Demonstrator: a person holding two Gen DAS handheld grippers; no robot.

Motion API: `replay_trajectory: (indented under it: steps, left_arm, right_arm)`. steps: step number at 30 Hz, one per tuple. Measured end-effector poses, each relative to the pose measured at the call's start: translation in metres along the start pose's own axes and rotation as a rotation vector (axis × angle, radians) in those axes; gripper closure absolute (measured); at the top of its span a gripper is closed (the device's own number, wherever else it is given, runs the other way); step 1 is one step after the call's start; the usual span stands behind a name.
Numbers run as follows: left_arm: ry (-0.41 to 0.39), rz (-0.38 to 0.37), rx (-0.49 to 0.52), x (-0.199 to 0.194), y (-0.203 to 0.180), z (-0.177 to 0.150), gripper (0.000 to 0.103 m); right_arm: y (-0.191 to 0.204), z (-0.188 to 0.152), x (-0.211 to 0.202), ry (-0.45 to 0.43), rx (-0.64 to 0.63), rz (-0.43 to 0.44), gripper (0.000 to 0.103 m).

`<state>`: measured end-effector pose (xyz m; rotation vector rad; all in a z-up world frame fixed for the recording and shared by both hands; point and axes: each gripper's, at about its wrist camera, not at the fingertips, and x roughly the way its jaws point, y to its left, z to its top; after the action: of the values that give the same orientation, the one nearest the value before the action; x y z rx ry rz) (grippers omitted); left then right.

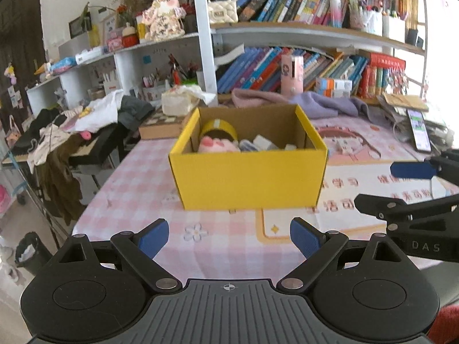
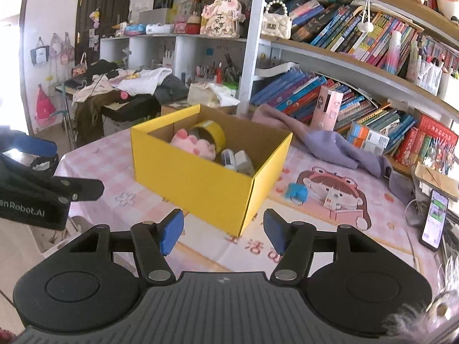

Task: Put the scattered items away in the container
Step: 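Withdraw both tools from the box back over the table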

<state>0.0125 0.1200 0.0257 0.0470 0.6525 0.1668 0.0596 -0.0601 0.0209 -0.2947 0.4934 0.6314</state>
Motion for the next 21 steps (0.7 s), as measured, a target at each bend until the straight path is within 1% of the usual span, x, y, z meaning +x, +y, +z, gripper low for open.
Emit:
replay_trajectory:
  steps: [2,4,6,9,17,21]
  left_arm:
    - [0.016,0.003,0.007,0.001,-0.002,-0.006,0.009]
    - [0.038,0.006,0.01,0.002,-0.003,-0.012,0.007]
    - [0.051,0.012,0.009,0.003,-0.004,-0.016,0.006]
    - [0.067,0.008,0.006,0.004,-0.004,-0.02,0.006]
    - [0.09,-0.003,-0.01,0.003,-0.004,-0.029,0.006]
    - [0.105,-0.014,-0.024,0.006,-0.003,-0.032,0.005]
  right_arm:
    - [0.003,-0.004,-0.001,0.011,0.005,-0.004,0.038]
    - [0.006,-0.009,-0.001,0.028,0.009,-0.008,0.036]
    - [0.01,-0.013,-0.001,0.046,0.007,-0.01,0.031]
    - [0.014,-0.017,-0.001,0.06,-0.007,-0.011,0.028]
    - [0.018,-0.021,-0.001,0.086,-0.028,-0.027,0.022]
    - [0.021,-0.024,-0.002,0.098,-0.044,-0.038,0.021]
